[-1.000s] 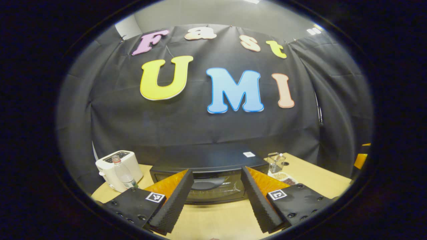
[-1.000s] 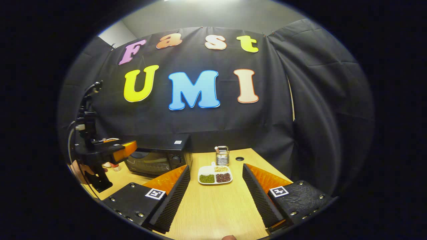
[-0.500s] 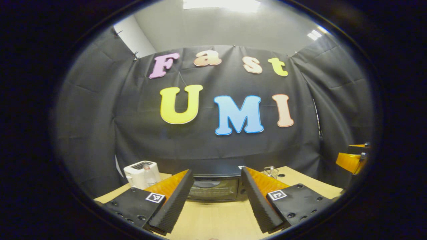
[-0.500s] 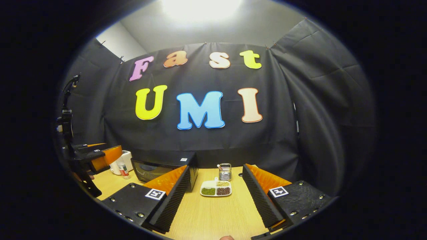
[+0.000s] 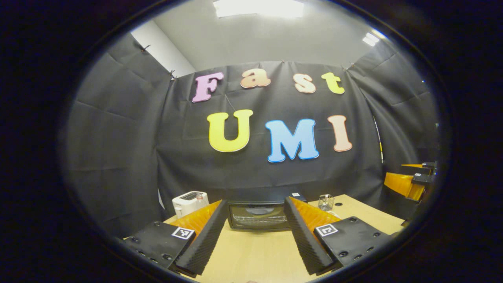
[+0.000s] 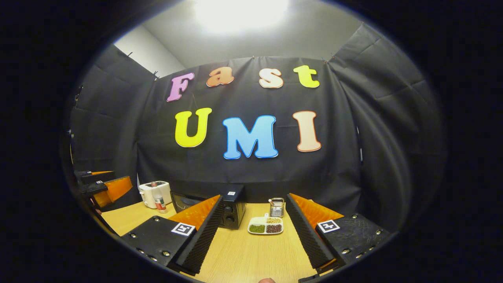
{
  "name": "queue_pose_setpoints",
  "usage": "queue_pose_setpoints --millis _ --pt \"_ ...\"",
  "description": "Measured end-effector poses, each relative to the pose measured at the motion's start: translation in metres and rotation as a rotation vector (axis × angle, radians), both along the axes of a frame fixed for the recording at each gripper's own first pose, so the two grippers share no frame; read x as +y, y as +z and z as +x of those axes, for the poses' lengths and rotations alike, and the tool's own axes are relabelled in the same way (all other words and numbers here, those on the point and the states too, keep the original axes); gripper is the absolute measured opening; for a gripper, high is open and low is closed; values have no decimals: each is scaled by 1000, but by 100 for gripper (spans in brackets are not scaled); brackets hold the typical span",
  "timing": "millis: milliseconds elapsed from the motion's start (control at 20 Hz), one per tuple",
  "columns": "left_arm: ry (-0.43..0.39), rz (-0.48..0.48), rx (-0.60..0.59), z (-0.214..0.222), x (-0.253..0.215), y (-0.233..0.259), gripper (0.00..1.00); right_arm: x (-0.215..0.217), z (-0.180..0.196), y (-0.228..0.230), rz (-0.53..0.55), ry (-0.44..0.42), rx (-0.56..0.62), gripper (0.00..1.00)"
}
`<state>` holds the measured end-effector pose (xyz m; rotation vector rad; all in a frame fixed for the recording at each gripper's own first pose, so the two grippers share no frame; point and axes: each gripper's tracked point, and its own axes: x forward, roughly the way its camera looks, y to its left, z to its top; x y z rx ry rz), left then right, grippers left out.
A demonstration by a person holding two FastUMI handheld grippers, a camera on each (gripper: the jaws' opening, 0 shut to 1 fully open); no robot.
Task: Open the electric oven with the left hand, put the food in, and close the electric oven.
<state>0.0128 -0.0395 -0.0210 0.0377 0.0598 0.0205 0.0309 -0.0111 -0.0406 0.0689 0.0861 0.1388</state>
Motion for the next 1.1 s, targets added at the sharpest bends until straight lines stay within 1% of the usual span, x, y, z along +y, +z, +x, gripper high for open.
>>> queue_pose_setpoints --millis 150,300,450,600,700,850,1100 --pt "15 -1 -13 -13 15 7 100 17 -2 9 -7 9 -14 97" --pt "22 -32 -21 -23 28 10 100 29 -7 13 -3 16 -19 97" --pt "36 -36 -38 -31 44 16 100 38 -13 18 -19 15 -29 97" --pt "39 -10 -21 -34 56 12 100 45 -20 26 -1 11 -52 97" --pt "51 4 -36 -35 66 17 100 56 -24 28 26 39 -49 97" --pt "60 -21 -43 -42 72 20 100 55 -26 37 10 28 -69 98" --pt "52 -19 -52 -43 77 23 100 67 -33 39 2 34 -76 98"
